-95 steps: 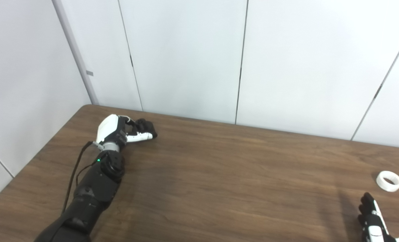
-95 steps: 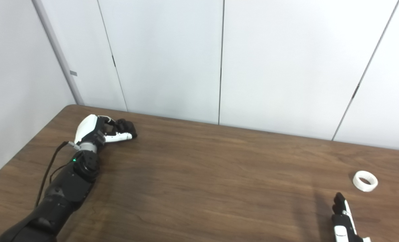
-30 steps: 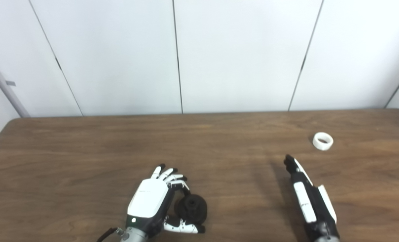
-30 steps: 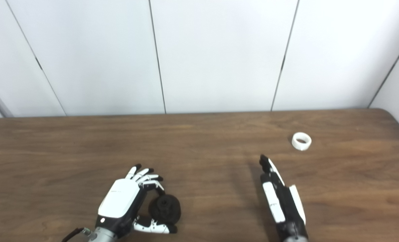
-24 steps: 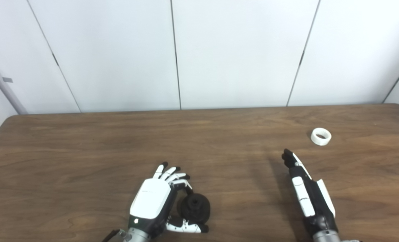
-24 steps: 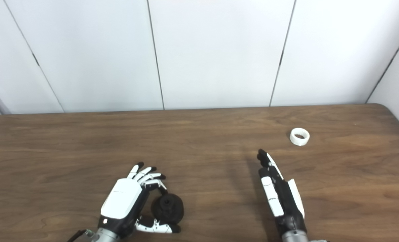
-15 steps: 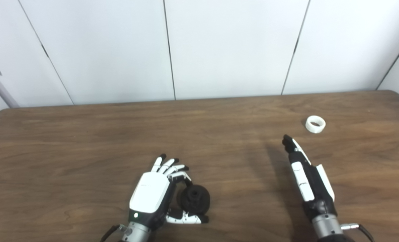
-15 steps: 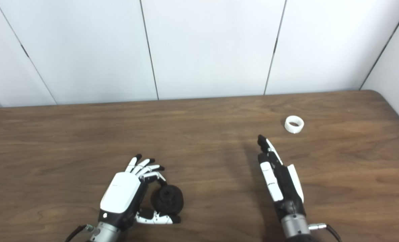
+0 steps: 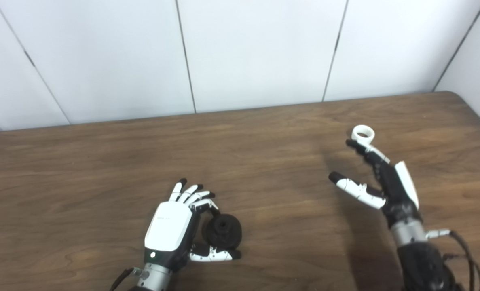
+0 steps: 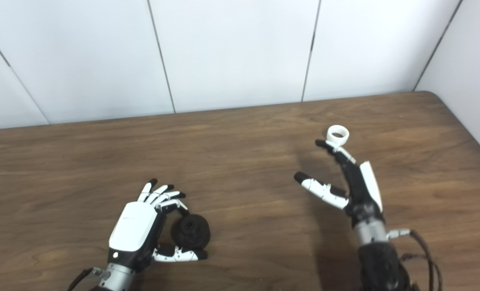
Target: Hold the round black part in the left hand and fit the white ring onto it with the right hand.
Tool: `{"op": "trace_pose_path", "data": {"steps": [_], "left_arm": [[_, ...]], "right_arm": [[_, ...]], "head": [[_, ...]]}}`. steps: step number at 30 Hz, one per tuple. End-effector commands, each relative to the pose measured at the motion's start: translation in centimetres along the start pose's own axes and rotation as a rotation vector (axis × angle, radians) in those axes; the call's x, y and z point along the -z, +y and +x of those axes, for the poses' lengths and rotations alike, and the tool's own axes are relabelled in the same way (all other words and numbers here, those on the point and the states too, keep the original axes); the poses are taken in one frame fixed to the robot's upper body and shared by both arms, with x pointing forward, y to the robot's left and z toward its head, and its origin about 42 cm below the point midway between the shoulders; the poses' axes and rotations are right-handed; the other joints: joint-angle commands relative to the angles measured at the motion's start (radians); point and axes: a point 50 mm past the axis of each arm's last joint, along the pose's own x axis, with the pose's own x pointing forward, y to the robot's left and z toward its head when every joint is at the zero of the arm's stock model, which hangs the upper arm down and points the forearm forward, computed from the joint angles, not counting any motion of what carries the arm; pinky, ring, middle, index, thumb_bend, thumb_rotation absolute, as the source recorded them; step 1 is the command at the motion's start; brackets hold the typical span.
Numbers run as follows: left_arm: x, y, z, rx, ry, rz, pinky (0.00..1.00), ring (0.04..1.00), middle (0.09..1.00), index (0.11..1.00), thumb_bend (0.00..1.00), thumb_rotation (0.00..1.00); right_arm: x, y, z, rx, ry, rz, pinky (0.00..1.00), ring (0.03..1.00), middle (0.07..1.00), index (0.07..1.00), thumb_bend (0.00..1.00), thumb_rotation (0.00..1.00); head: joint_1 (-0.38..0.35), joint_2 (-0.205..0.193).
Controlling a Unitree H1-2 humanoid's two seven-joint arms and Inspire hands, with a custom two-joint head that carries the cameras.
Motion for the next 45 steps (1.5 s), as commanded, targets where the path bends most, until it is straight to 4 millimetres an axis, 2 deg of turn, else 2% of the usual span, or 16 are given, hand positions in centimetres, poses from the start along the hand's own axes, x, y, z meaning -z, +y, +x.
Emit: {"op": "trace_pose_path", "data": {"steps": [1, 6, 9, 15, 23, 29, 37, 45], "left_arm": [[0.3, -1.9, -1.5, 0.040, 0.016, -0.014, 1.00, 0.880, 0.771, 0.484, 0.53, 0.06], [0.5, -1.7, -1.6, 0.049, 0.015, -0.006, 1.00, 0.875, 0.769, 0.484, 0.52, 0.06], [0.7, -1.4, -1.6, 0.057, 0.019, -0.001, 1.00, 0.878, 0.770, 0.484, 0.52, 0.06], [1.1, -0.8, -1.7, 0.060, 0.023, -0.009, 1.00, 0.873, 0.769, 0.484, 0.52, 0.06], [1.3, -0.5, -2.0, 0.068, 0.028, -0.020, 1.00, 0.869, 0.766, 0.484, 0.52, 0.05], [1.2, -0.4, -2.1, 0.076, 0.030, -0.008, 1.00, 0.873, 0.765, 0.484, 0.52, 0.05], [1.1, -0.4, -2.3, 0.075, 0.032, -0.020, 1.00, 0.874, 0.765, 0.484, 0.52, 0.05], [1.0, -0.4, -2.3, 0.073, 0.032, -0.017, 1.00, 0.872, 0.764, 0.483, 0.52, 0.05]], "right_arm": [[-1.7, -1.6, 1.7, 0.058, -0.070, -0.075, 0.92, 0.906, 0.884, 0.765, 0.79, 0.31], [-1.9, -3.4, 4.1, 0.090, -0.083, -0.178, 0.92, 0.923, 0.907, 0.738, 0.83, 0.24], [-2.0, -4.1, 5.8, 0.102, -0.075, -0.235, 0.97, 0.934, 0.908, 0.724, 0.86, 0.21], [-2.0, -4.9, 9.0, 0.103, -0.025, -0.333, 1.00, 0.998, 0.965, 0.708, 0.87, 0.22], [-1.5, -5.7, 13.3, 0.089, 0.032, -0.401, 0.97, 1.000, 0.988, 0.711, 0.88, 0.21], [-0.8, -6.0, 16.1, 0.049, 0.080, -0.452, 1.00, 1.000, 1.000, 0.725, 0.88, 0.22], [0.0, -6.7, 18.8, -0.002, 0.164, -0.550, 1.00, 1.000, 0.996, 0.740, 0.89, 0.27], [0.3, -6.5, 19.7, -0.034, 0.196, -0.585, 1.00, 1.000, 0.968, 0.731, 0.89, 0.27]], "head": [[-0.023, 0.002], [-0.064, 0.000], [-0.095, 0.003], [-0.141, 0.003], [-0.170, -0.001], [-0.179, -0.005], [-0.180, -0.010], [-0.177, -0.010]]}}
